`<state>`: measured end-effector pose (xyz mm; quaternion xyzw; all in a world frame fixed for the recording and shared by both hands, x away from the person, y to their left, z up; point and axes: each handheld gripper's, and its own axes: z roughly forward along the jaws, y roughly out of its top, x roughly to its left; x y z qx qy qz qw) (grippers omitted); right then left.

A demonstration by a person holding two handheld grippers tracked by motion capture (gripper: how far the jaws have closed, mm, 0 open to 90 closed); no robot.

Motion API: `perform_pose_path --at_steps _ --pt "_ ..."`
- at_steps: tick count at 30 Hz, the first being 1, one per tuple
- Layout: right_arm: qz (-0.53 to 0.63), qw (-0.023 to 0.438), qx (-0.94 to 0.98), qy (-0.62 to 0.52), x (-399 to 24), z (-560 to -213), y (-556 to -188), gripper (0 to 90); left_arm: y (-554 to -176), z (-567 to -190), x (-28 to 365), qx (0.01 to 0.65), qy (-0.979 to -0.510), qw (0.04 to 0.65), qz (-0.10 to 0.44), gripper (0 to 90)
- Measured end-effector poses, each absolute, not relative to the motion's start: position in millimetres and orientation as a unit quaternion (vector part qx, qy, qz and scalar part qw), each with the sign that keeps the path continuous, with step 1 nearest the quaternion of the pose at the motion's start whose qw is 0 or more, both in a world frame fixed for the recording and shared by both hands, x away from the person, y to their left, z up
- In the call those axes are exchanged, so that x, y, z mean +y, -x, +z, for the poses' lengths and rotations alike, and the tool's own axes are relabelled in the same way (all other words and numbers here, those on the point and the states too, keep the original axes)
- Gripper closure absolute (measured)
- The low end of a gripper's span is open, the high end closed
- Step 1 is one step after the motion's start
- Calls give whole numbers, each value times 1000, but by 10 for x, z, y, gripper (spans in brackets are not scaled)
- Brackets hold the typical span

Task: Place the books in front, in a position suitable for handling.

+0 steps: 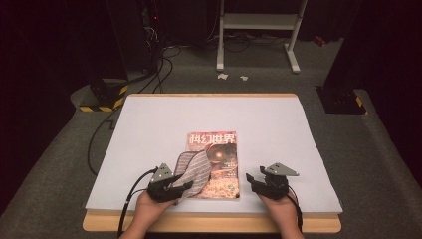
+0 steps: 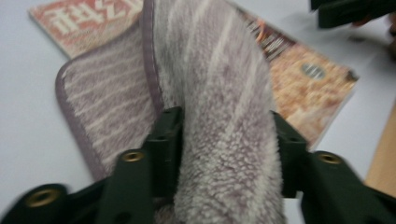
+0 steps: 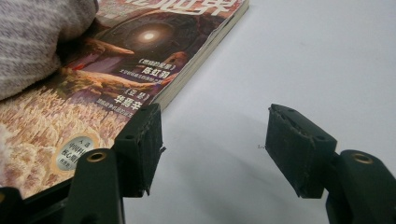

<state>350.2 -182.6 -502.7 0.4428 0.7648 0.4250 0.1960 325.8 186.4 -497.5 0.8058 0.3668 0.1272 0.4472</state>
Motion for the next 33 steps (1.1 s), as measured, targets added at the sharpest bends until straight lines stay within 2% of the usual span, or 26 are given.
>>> perform_pose_path --at_steps 1,2,3,6,16,27,33 --pt "426 195 763 -445 -1842 -5025 -3496 363 -3250 -4988 1875 364 -806 448 127 471" --pt "427 196 762 -445 -1848 -5025 -3499 363 -3243 -4984 1880 364 -805 450 131 509" --pt "428 195 761 -446 -1852 -5024 -3498 363 -3237 -4982 1881 360 -805 453 132 594" --pt "428 194 761 -446 -1851 -5025 -3503 363 -3222 -5009 1838 352 -810 448 139 659" --pt "428 195 761 -447 -1844 -5020 -3506 363 -3262 -4987 1698 348 -813 449 126 688" --pt "428 203 752 -458 -1956 -5015 -3528 364 -3306 -4960 869 311 -836 438 112 707" --pt "429 204 748 -463 -2001 -5016 -3535 364 -3310 -4954 624 297 -843 434 113 706"
